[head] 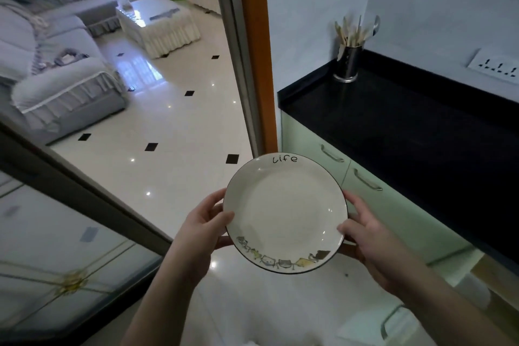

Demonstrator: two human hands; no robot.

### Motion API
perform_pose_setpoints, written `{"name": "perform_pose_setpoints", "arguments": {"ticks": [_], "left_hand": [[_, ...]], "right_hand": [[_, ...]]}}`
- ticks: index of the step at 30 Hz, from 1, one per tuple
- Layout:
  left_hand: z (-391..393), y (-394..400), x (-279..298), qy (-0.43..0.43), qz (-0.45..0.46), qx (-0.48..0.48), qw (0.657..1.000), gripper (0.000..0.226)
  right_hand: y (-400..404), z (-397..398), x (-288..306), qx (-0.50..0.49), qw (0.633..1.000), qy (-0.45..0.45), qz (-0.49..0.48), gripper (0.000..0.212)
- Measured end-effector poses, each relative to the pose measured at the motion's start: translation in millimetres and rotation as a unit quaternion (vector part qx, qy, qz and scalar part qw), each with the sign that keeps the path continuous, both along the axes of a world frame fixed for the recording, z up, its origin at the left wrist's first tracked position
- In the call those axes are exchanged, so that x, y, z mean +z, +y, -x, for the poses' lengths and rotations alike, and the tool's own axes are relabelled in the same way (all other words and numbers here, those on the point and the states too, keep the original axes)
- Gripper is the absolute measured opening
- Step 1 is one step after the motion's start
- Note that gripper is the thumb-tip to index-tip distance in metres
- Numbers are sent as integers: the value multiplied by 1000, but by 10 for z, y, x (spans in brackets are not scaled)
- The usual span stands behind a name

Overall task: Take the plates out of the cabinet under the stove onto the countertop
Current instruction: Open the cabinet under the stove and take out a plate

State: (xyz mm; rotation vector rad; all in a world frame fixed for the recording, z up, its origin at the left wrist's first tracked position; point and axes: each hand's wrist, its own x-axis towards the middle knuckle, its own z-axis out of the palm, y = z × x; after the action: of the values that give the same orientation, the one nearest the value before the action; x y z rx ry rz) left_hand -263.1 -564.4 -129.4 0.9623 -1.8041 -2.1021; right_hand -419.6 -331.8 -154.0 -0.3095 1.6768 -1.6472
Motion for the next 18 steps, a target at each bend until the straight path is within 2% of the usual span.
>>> {"name": "perform_pose_setpoints", "arguments": {"ticks": [7,12,18], "left_hand": [[480,-812,-115,50,-20,-67,996,50],[967,-1406,-93,65,-39,-114,991,51],[1734,-1899,-168,41,-42,-158,986,53]], "right_hand": [[-742,507,-107,-22,999,11,-30,60],[-1215,822,-156,-81,995,13,-48,47],[-1490,1125,-211,-164,985,7,-45,50]]}}
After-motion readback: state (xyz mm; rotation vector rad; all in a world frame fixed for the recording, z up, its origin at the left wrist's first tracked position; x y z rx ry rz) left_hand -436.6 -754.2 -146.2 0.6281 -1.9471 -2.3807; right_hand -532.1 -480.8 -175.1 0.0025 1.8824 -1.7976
